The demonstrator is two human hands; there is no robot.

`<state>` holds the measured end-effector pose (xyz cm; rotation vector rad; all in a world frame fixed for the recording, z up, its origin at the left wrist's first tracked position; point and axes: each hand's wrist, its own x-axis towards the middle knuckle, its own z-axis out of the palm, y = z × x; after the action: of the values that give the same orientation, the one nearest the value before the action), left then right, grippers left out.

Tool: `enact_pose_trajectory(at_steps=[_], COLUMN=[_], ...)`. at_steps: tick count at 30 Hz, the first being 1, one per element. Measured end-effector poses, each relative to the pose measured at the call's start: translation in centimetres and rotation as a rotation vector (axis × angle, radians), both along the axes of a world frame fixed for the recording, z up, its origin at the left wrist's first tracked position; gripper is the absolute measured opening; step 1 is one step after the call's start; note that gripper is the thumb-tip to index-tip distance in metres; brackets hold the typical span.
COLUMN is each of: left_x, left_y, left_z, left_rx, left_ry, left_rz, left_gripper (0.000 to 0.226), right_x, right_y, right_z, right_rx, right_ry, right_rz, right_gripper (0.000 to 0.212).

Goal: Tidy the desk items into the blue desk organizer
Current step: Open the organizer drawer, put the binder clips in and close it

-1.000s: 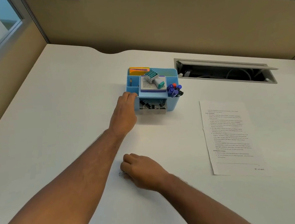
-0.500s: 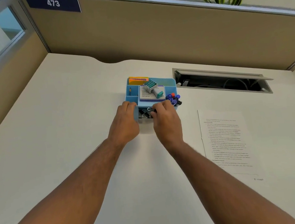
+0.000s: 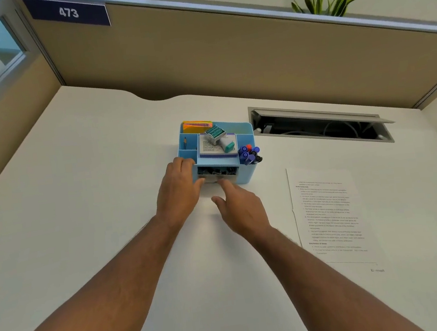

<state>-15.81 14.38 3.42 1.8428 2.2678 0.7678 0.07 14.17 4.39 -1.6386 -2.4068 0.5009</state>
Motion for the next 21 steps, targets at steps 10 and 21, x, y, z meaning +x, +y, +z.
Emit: enact_pose_trajectory(at_steps=[10,21], left_x=[0.0,-0.6], left_y=[1.5,1.1], left_z=[0.5,0.6], left_rx=[-0.031,-0.057], left_ry=[0.061,0.126], left_rz=[0.048,-0.016], left_gripper=[0.041,0.044], right_x=[-0.3,2.0], right_y=[1.3,0.3], right_z=[0.6,1.2], right_rx=[-0.126,-0.151], right_ry=[-0.088,-0.099], right_rz=[0.010,0.087], right_gripper=[0.066,0.064])
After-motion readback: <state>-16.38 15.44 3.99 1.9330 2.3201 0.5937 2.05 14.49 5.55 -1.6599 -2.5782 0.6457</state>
